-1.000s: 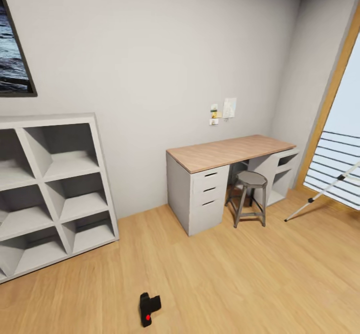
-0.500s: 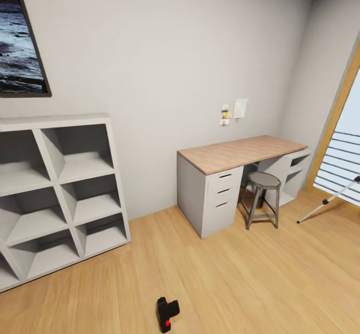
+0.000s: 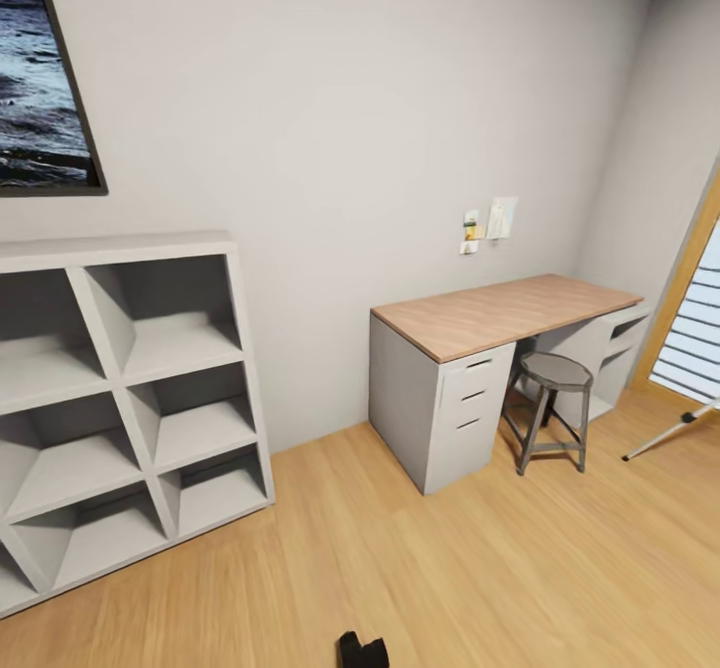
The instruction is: Attach the digital camera to the camera tripod in the bedroom.
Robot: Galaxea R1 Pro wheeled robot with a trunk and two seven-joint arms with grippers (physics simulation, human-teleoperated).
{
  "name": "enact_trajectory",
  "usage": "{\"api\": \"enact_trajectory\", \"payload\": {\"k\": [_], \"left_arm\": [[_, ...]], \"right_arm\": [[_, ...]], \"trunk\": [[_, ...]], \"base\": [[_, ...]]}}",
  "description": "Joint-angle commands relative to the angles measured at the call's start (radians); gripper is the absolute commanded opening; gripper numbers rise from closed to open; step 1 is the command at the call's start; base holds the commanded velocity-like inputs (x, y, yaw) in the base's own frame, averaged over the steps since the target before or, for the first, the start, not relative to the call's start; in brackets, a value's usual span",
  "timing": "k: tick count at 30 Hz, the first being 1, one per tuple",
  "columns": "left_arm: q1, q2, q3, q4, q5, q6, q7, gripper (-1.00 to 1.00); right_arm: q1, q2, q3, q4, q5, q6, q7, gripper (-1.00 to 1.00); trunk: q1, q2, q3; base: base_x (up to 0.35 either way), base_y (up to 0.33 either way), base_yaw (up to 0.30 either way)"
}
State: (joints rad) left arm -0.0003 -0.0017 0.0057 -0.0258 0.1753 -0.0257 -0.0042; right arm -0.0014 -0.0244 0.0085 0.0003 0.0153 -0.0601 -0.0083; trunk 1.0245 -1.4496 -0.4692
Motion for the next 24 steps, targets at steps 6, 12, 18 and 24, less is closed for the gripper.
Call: {"api": "enact_trajectory", "payload": {"k": [6, 12, 18, 24], "left_arm": [[0.0, 0.0, 0.0, 0.0, 0.006, -0.002, -0.001, 1.0], [0.0, -0.001, 0.0, 0.0, 0.006, -0.003, 0.0, 1.0], [0.0, 0.0, 0.002, 0.0, 0.005, -0.012, -0.001, 1.0], [0.0, 0.0, 0.002, 0.0, 0.004, -0.014, -0.001, 1.0]], "right_arm": [[0.0, 0.0, 0.001, 0.0, 0.002, -0.003, -0.002, 1.0], [0.0, -0.001, 0.0, 0.0, 0.0, -0.004, -0.002, 1.0], [0.0, 0.0, -0.006, 0.0, -0.006, -0.021, -0.002, 1.0], [0.0, 0.001, -0.011, 0.0, -0.014, -0.033, -0.002, 1.0]], "trunk": [[0.001, 0.0, -0.001], [0.001, 0.0, -0.001], [0.001, 0.0, -0.001], [0.001, 0.0, 0.001]], "base": [[0.293, 0.213, 0.0], [0.293, 0.213, 0.0], [0.293, 0.215, -0.008], [0.288, 0.23, -0.151]]}}
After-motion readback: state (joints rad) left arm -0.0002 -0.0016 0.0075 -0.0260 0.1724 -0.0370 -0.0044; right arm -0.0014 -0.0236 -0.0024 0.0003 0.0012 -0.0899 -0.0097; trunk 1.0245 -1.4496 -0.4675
